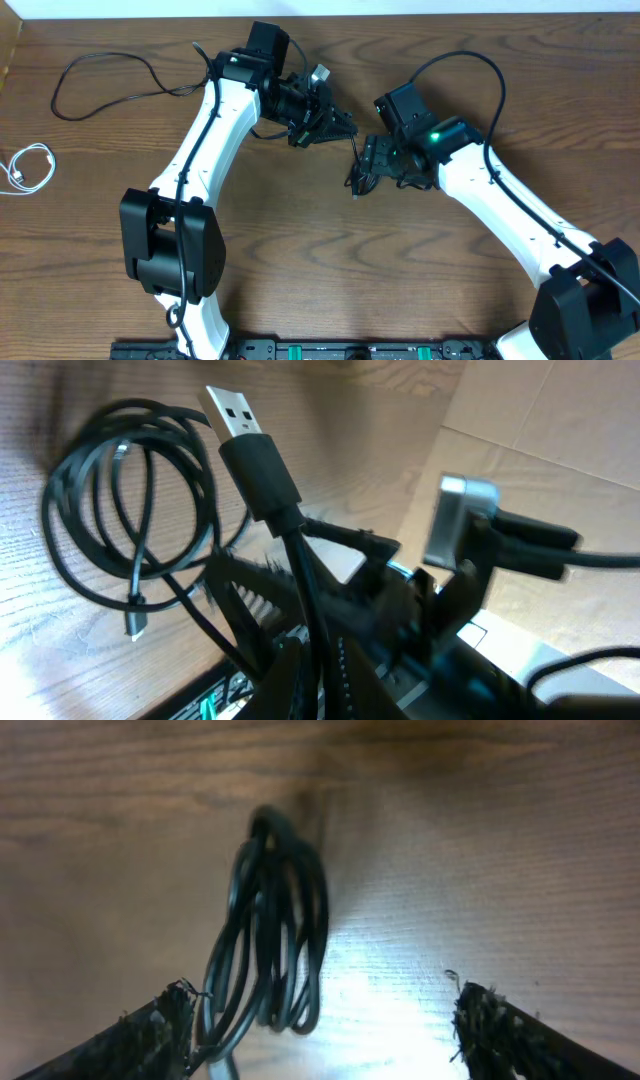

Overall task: Untangle cables
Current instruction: 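Grasp the black cable's USB end with the left gripper and pull apart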

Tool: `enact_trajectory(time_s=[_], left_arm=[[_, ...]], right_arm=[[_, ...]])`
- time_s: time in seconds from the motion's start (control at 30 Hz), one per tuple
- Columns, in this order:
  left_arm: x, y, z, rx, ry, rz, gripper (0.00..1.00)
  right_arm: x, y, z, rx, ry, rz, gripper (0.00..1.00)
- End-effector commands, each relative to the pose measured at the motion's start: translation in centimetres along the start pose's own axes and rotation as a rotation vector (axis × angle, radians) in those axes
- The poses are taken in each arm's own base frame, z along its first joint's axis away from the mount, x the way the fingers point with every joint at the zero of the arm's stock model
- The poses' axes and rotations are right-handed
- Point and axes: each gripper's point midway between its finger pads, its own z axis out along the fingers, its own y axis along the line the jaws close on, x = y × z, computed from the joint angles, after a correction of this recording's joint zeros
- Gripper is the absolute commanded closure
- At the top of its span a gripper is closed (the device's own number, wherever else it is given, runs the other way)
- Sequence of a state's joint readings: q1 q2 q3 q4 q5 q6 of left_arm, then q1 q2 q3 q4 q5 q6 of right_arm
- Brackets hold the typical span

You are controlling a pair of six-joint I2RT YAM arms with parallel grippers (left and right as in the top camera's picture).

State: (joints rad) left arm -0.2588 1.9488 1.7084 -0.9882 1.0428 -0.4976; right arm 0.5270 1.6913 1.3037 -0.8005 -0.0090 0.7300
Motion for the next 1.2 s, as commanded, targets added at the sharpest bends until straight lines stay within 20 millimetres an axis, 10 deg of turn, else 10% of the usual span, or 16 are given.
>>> enact_trajectory(time_s=[0.0,0.4,0.57,0.73,1.0,1.17], left_arm=[[0.4,-0.3,0.2,0.034,0.030,-0.015,0.92],[1.4,-1.9,0.0,0.127,0.089,-0.014,0.92],[1.0,-1.4,0.1,0.095,0.070,-0.013,0.92],[-0.6,1.8,0.1,-0.085,-0.034,-0.026,0.92],[-2.2,11.0,-3.5,-0.616,-0.249,-0.174,0.92],[-2.5,12.3,-4.7,-0.709,-0.292,-0.178,0.92]], right_arm=[[0.2,-0.9,0.8,0.023,-0.013,0.062,0.21],[1.0,-1.3,3.1,-0.012,-0.027,0.064,0.31],[1.2,-1.5,3.1,-0.003,-0.020,0.066,0.94],[1.0,-2.5,2.6,0.019,-0.008,0.087,0.98],[-1.9,-2.1,-3.9,-0.042,-0.091,0.096,0.98],[-3.0,0.1,-8.7,-0.189,-0.184,0.084,0.98]])
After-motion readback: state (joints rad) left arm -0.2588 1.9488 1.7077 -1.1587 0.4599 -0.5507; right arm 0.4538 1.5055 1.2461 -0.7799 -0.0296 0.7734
